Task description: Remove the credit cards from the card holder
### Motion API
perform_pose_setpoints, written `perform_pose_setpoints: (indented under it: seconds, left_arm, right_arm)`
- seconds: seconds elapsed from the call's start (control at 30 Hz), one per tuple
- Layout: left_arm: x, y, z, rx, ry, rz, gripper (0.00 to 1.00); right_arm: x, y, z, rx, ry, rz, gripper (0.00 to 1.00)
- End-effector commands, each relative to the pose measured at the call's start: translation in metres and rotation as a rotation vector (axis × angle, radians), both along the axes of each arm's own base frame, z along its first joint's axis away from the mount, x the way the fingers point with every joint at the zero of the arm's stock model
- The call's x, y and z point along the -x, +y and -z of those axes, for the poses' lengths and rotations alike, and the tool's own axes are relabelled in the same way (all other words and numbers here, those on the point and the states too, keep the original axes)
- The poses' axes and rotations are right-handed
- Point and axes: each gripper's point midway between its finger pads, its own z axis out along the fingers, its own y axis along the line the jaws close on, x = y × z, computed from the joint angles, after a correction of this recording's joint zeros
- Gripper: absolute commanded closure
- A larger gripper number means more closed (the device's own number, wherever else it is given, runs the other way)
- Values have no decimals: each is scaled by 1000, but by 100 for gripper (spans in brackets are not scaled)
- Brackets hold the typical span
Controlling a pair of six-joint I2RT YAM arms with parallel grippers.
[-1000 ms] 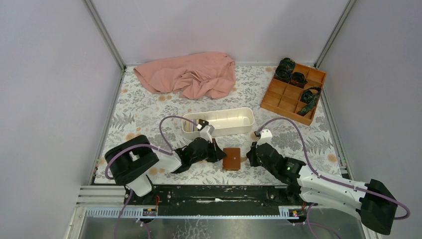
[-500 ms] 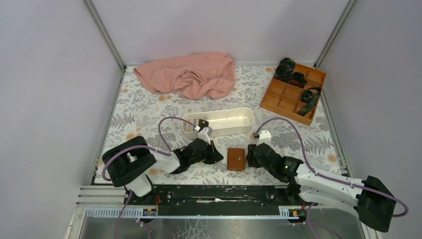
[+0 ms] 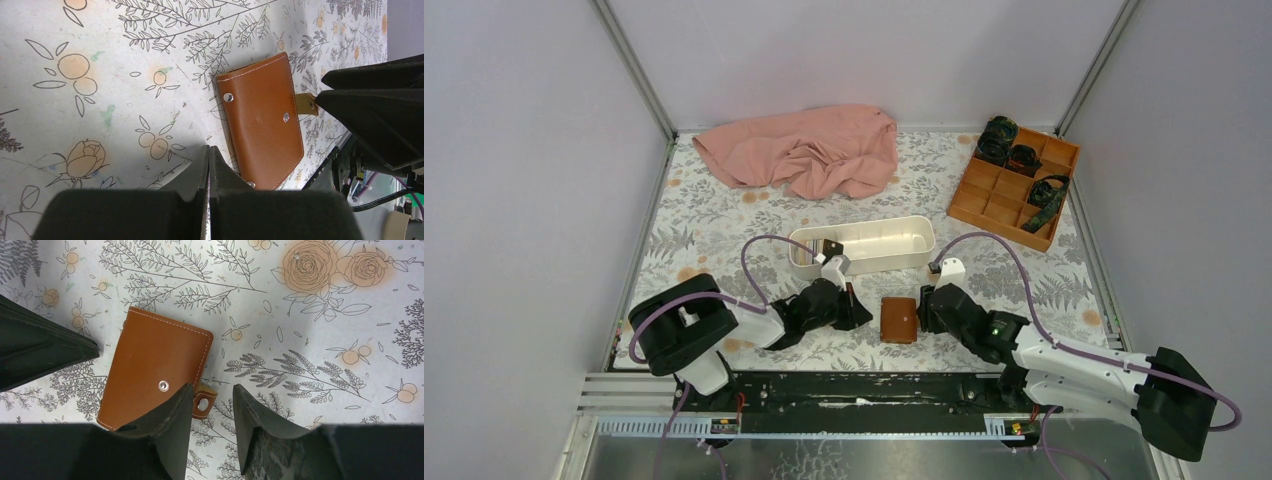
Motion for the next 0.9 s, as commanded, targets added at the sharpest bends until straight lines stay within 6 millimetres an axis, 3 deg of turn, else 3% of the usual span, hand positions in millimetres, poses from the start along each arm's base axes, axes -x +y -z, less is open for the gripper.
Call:
perform_pose_setpoints:
  seconds: [0.0,0.27,0.33,0.4,0.43,0.87]
  left_arm:
    - [1,11,9,-35,-6,-10,100]
    - [4,12,8,-20,-5,-7,100]
    - [5,13,8,-17,-5,-5,100]
    - [6,13,9,-17,-2,-2,100]
    - [6,12,10,-17,-2,1,100]
    - [6,12,9,-14,-4,4,100]
  right_arm:
    - [-5,2,-1,-43,-18,32,59]
    - [1,-5,9,-28,13,54,65]
    - [2,-6,9,-30,17,63,76]
    - [3,-6,8,-47,14,64,97]
    - [3,-7,8,-54,11,68,100]
    - [-3,-4,-29,-153,-88,58,100]
